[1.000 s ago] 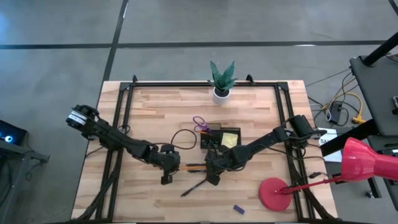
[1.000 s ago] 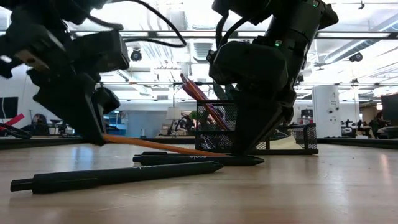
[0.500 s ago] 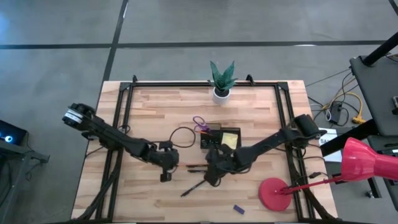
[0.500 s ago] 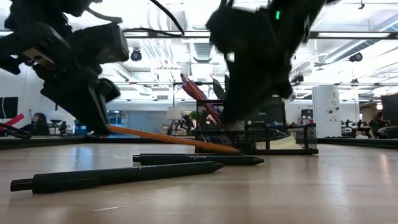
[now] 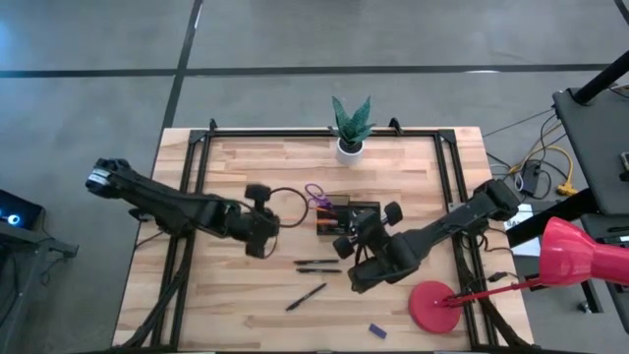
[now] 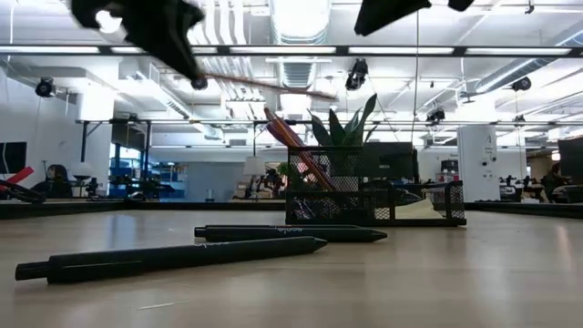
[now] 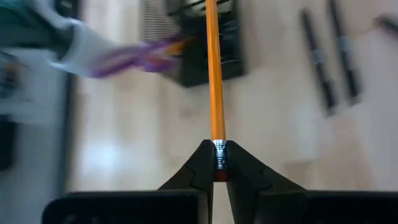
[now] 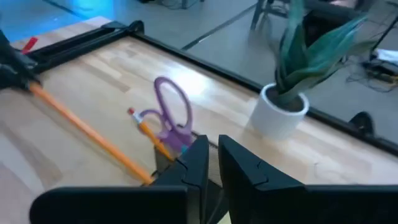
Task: Pick and place office supplies into organizer
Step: Put the orange pencil into the black organizer
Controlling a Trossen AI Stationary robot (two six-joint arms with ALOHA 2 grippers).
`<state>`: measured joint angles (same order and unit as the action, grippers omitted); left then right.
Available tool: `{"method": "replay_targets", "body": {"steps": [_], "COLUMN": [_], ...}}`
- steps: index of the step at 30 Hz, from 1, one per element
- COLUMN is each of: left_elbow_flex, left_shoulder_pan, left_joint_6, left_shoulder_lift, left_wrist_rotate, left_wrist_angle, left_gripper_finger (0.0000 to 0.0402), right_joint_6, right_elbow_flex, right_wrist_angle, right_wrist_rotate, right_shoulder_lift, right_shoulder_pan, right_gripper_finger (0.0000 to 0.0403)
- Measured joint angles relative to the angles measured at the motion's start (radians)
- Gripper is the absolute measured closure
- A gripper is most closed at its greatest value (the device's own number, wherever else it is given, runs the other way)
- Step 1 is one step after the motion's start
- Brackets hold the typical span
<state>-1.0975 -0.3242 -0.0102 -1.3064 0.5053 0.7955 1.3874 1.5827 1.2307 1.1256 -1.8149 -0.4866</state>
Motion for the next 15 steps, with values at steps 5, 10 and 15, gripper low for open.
{"method": "replay_targets", "body": {"steps": [5, 10, 15], "left_elbow_flex": [-0.174, -0.294, -0.376], "left_shoulder_pan": [0.067, 0.134, 0.162], "left_joint_6": [-0.194, -0.402, -0.569], "left_shoulder_lift": [-0.041, -0.110, -0.196], "left_wrist_rotate": [0.090, 0.107, 0.133], "left_wrist_angle": [0.202, 0.320, 0.356], "left_gripper_finger": [0.0395, 0.0395, 0.0395], "right_joint_6": [-0.024, -0.002, 0.033], "right_elbow_flex": [0.033, 0.063, 0.110], "right_wrist_angle": [0.026, 0.025, 0.036], "right_wrist_rotate": [0.003, 0.021, 0.120], "right_shoulder_lift": [0.000, 0.000, 0.002], "right_shoulder_pan": [0.000, -0.008, -0.036], "right_gripper_finger": [0.0374, 0.0374, 0.0374]}}
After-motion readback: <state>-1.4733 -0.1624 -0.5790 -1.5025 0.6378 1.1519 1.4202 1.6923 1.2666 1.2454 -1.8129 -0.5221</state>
